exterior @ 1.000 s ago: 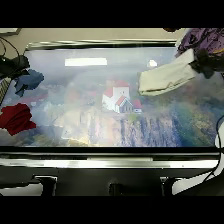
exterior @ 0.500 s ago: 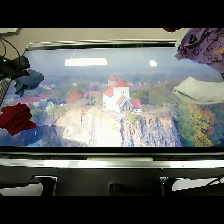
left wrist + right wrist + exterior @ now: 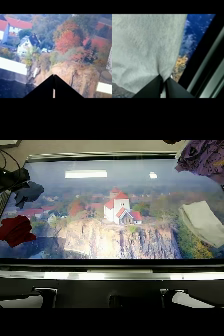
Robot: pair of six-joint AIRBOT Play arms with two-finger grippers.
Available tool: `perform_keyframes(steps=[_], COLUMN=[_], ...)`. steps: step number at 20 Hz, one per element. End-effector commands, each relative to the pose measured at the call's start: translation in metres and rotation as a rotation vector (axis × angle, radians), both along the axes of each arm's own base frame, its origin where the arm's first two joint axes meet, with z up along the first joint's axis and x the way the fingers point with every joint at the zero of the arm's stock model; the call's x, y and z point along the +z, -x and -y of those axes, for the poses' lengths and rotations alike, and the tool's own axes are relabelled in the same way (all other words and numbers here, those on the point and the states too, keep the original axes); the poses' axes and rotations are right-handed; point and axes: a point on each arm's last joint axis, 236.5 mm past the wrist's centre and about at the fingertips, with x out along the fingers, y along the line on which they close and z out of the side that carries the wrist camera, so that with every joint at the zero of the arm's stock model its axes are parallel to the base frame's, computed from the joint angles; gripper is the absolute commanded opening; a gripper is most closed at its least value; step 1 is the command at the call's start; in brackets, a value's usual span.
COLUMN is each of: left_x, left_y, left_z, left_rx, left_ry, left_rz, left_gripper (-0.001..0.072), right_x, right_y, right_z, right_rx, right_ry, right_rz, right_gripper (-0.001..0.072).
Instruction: Fold the clothes and pants, and hang the long-sleeved shirts on hangers.
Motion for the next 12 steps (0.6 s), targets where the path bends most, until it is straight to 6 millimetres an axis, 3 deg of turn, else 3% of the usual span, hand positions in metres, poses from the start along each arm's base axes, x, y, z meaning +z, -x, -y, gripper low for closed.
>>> perform_keyframes(steps=[1,5,12], left_x=[0.000,0.000,0.000], left_y=[0.000,0.000,0.000], left_z=[-0.001,0.000,0.000], left_rx=[0.001,0.001,0.001], left_ry=[0.000,0.000,0.001], left_rz=[0.000,-0.001,-0.001], left_gripper=[0.0019,0.0019,0.0019], right_x=[-0.024,-0.048,-0.063], right_y=[0.054,0.094,0.130], right_z=[-0.016,-0.041,-0.058], right_rx=[-0.057,-0.093,-0.091], right_ry=[0.016,-0.042,-0.081], right_rz=[-0.120,-0.234,-0.360], right_gripper=[0.0029,0.0031,0.0031])
